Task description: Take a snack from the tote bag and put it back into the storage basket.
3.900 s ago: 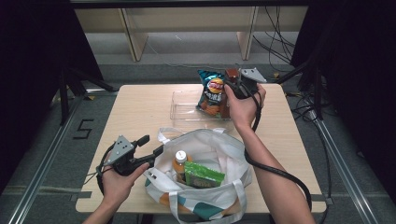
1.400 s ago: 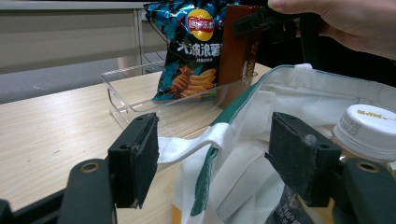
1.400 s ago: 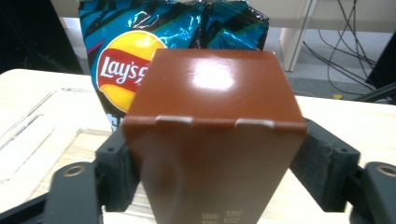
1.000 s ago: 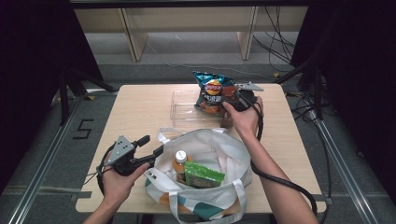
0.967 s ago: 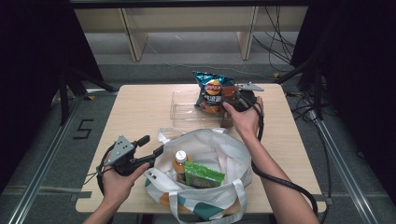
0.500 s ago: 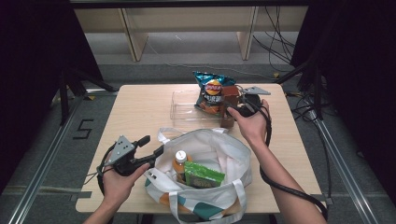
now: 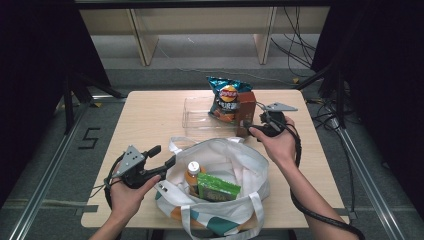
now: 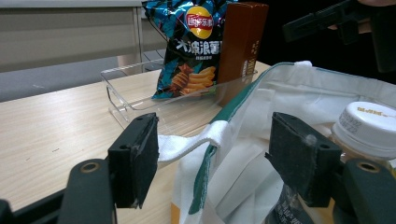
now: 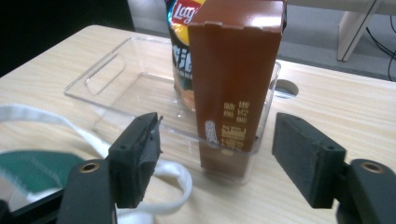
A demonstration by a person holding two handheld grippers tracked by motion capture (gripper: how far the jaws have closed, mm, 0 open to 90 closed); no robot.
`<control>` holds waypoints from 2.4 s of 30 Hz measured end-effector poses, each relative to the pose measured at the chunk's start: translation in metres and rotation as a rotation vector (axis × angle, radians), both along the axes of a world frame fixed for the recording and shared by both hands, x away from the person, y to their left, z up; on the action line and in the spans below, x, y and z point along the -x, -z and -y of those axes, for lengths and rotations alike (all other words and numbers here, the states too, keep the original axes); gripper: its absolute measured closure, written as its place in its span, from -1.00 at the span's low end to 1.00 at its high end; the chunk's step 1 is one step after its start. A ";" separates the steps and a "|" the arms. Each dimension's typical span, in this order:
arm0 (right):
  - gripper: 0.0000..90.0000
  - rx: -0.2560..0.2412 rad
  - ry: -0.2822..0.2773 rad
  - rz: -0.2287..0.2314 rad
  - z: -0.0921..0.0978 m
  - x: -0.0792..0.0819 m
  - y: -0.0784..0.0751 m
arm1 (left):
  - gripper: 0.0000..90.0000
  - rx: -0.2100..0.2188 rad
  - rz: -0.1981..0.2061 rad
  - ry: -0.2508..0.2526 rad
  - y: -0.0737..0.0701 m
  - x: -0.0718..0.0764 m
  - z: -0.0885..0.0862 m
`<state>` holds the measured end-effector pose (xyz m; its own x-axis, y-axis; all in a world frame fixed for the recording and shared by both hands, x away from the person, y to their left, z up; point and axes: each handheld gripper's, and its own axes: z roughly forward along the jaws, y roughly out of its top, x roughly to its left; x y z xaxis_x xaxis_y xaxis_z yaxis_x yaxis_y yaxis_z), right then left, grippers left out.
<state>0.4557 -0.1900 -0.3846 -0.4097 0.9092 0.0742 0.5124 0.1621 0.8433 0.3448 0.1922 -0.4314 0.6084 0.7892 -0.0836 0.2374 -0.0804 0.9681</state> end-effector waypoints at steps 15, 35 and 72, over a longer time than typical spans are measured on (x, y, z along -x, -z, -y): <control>-0.17 -0.080 -0.103 0.043 0.014 0.034 -0.006 | -0.27 0.006 -0.002 -0.001 0.001 -0.001 0.000; 0.19 -0.080 -0.190 0.037 0.018 0.060 -0.011 | -0.27 0.010 0.009 0.010 -0.001 -0.001 0.003; 0.20 -0.121 -0.435 -0.062 0.001 0.119 -0.001 | -0.27 0.002 -0.001 0.006 -0.001 -0.001 0.003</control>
